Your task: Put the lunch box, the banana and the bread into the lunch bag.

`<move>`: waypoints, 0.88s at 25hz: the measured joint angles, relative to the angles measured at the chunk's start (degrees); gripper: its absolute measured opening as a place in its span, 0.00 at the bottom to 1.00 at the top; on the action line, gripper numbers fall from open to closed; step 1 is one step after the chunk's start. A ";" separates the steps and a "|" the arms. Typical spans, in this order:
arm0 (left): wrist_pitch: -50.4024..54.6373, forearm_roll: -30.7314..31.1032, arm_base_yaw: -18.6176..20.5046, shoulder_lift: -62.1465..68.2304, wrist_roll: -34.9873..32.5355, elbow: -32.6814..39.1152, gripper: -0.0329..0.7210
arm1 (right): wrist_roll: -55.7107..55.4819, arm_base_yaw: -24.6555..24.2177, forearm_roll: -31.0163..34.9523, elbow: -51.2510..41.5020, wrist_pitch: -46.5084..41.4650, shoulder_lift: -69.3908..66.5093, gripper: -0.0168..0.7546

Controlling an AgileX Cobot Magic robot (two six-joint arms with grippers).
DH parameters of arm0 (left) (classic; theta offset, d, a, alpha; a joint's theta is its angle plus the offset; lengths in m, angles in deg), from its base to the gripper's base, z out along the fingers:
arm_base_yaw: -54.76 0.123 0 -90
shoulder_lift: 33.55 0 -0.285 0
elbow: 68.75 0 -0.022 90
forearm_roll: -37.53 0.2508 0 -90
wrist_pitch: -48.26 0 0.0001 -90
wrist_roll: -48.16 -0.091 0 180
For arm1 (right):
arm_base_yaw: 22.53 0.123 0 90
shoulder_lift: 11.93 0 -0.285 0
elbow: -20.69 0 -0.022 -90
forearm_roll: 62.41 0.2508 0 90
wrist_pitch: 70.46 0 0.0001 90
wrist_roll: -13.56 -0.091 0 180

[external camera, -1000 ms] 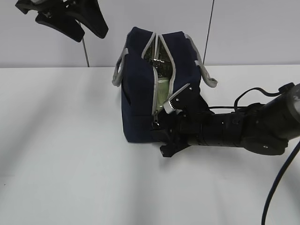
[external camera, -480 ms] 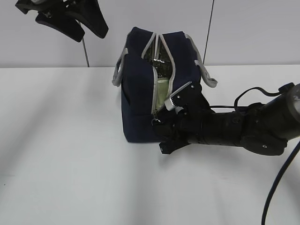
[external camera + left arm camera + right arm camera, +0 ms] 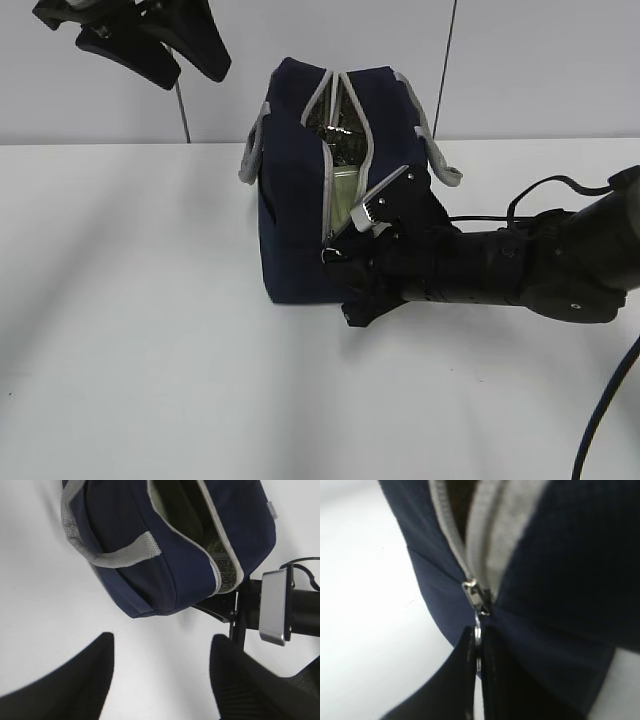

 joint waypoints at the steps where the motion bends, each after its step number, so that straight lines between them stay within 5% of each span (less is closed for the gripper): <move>1: 0.00 0.00 0.00 0.00 0.00 0.00 0.61 | -0.74 0.00 -1.06 -0.10 0.00 0.00 0.00; 22: 0.00 0.00 0.00 0.00 0.00 0.00 0.59 | -7.73 0.00 -10.56 -1.59 -1.79 8.02 0.00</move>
